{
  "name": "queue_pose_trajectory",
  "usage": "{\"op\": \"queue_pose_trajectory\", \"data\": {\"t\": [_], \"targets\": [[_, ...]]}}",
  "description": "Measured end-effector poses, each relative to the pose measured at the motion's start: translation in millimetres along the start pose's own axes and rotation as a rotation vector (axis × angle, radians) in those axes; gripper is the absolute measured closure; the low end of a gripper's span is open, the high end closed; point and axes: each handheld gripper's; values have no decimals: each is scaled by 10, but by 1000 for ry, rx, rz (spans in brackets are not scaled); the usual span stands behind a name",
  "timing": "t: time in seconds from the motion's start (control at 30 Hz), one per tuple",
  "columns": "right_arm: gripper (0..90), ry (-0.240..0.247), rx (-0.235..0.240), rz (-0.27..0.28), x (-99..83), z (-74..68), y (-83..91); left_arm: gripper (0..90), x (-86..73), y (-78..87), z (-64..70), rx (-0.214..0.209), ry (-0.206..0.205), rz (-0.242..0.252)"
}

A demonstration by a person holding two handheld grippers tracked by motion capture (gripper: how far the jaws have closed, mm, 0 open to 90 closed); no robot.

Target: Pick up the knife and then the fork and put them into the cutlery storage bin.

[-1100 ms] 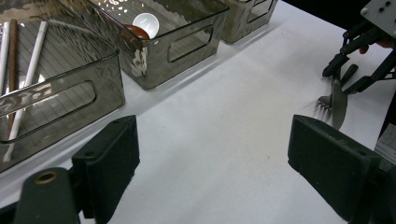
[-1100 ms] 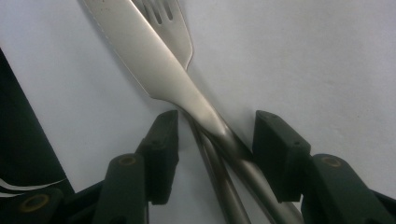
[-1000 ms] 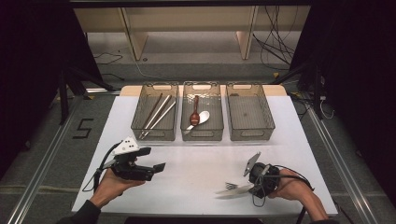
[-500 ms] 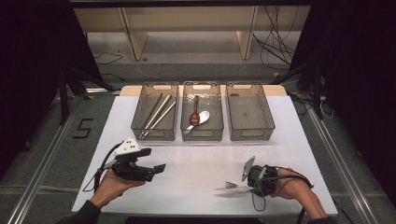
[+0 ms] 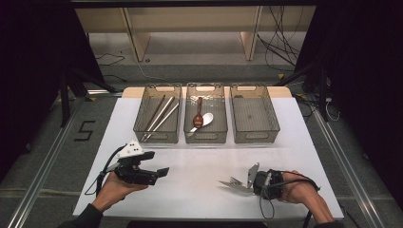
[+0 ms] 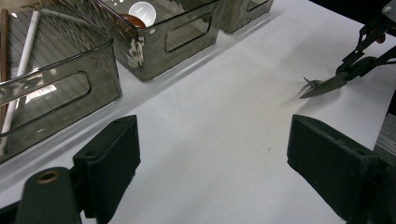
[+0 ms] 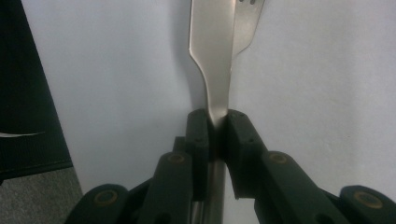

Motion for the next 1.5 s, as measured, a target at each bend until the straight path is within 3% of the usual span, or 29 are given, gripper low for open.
{"op": "queue_pose_trajectory", "data": {"t": [0.4,0.6,0.97,1.3,1.5], "targets": [[811,-26,-17,46,-5,0,92,165,-2,-1,-4,3,-5,-2],[812,-78,-44,73,-1,19,164,166,-2,3,-6,4,-3,3],[812,-251,-63,155,-65,138,278,166,1,17,-24,9,3,16],[812,-426,-89,258,-231,359,413,166,2,41,-41,10,9,51],[812,-462,-107,296,-260,477,479,164,2,57,-53,9,14,74]]}}
Point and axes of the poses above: each handheld gripper's, and its own axes: y roughly backward along the jaws, x roughly out of its top, z roughly to its right, and after that the axes turned 1 degree about y, right-handed
